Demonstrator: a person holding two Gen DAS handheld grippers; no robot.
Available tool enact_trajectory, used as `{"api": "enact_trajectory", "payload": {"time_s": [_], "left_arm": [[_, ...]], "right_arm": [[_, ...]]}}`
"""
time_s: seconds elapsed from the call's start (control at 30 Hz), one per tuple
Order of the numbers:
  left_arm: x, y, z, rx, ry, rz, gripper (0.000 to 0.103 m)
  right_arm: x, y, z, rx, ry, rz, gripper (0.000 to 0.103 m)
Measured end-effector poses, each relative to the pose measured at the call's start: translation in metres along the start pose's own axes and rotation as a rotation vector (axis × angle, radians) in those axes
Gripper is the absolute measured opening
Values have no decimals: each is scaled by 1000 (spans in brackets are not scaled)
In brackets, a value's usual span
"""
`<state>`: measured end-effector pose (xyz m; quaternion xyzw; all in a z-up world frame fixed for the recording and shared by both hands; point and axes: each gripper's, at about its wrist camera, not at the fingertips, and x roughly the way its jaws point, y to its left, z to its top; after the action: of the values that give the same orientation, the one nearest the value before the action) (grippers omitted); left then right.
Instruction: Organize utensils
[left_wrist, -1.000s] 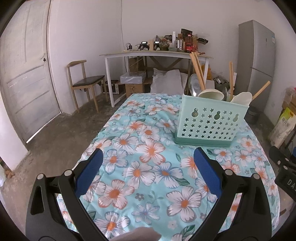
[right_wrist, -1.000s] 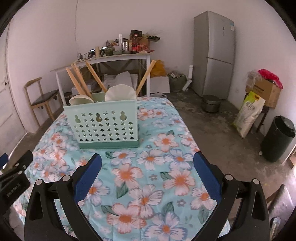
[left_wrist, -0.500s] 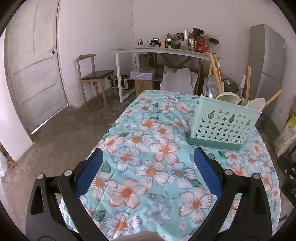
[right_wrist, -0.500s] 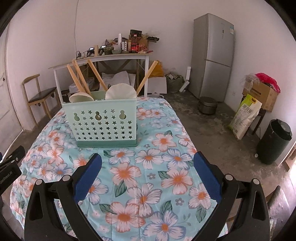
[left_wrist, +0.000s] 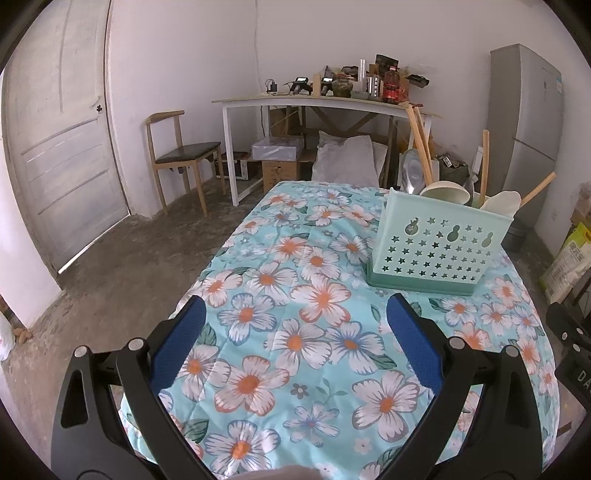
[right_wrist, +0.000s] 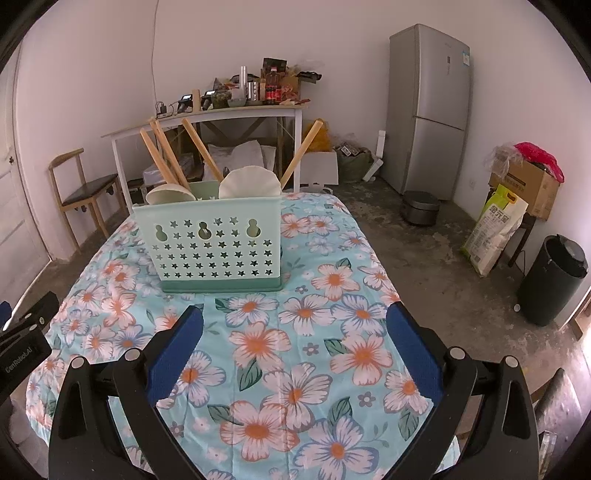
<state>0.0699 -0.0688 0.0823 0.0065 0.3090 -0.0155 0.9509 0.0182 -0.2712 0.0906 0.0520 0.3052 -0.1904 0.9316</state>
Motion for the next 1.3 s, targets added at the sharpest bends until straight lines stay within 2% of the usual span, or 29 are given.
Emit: {"api": "enact_trajectory", "payload": {"time_s": [1.3], "left_arm": [[-5,0,2,11,5,-24,95]], "right_arm": [[-5,1,5,-10,-14,27,97]]}}
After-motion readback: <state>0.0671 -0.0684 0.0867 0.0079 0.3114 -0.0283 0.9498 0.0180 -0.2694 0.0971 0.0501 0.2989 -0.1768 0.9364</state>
